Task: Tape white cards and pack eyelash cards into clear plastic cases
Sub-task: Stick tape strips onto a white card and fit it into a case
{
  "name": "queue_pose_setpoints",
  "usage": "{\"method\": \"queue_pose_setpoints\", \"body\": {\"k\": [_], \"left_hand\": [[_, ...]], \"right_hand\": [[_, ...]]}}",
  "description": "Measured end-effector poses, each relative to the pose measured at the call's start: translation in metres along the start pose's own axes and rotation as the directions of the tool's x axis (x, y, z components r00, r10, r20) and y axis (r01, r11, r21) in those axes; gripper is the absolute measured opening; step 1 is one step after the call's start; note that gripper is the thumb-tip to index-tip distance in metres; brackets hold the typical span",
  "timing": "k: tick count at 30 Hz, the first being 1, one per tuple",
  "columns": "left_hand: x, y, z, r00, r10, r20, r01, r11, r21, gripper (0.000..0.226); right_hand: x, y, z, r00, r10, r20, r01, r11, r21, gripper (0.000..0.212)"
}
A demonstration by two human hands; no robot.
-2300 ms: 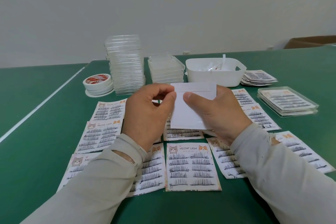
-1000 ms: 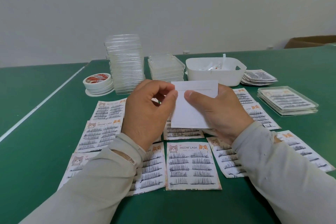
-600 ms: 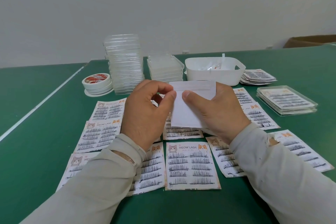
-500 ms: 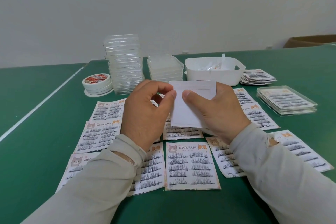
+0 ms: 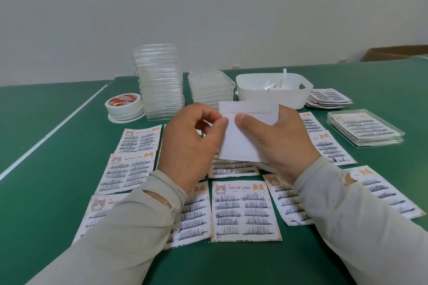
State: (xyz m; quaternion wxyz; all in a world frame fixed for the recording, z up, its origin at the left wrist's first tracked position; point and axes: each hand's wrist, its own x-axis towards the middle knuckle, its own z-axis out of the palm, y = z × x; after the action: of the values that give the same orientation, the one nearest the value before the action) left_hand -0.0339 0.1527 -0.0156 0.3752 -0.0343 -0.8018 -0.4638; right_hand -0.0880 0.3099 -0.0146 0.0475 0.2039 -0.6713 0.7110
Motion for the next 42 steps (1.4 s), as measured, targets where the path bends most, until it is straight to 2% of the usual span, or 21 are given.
{"method": "queue_pose_setpoints", "body": {"k": [3,7,14,24,29,36,42], "left_hand": [[0.0003,-0.0001,0.0003,0.999,-0.005,-0.033,0.004,1.000,-0.029,0.017],[0.0007,0.0002,-0.0001,0.999,-0.006,-0.038,0.004,0.998,-0.056,0.017],[-0.0003,-0.0010,-0.0014,0.997,0.058,-0.041,-0.060,0.997,-0.048,0.026],[0.0005,-0.0018,-0.0011,0.995,0.080,-0.054,-0.082,0.996,-0.037,0.025],[0.0007,-0.0010,-0.0006,0.998,0.035,-0.045,-0.037,0.999,-0.038,0.023],[0.0044,-0.0055,0.0003,0.995,-0.100,-0.005,0.099,0.991,-0.088,0.013],[0.0027,-0.0045,0.0014,0.997,-0.081,-0.008,0.080,0.994,-0.071,0.018]], "right_hand": [[0.0002,0.0007,-0.0012,0.999,0.032,0.006,-0.032,0.994,0.100,0.007],[0.0008,0.0018,-0.0016,0.999,0.037,0.011,-0.038,0.992,0.119,0.006],[0.0009,0.0015,-0.0022,1.000,0.023,0.015,-0.023,0.998,0.050,0.008],[-0.0018,-0.0043,0.0006,1.000,-0.004,0.014,0.004,1.000,-0.007,0.011],[-0.0012,-0.0029,-0.0005,0.999,-0.040,0.018,0.041,0.998,-0.044,0.005],[-0.0014,-0.0001,0.0015,0.992,-0.114,0.051,0.119,0.987,-0.108,0.016],[-0.0008,0.0005,0.0022,0.998,-0.063,0.027,0.065,0.995,-0.070,0.006]]}}
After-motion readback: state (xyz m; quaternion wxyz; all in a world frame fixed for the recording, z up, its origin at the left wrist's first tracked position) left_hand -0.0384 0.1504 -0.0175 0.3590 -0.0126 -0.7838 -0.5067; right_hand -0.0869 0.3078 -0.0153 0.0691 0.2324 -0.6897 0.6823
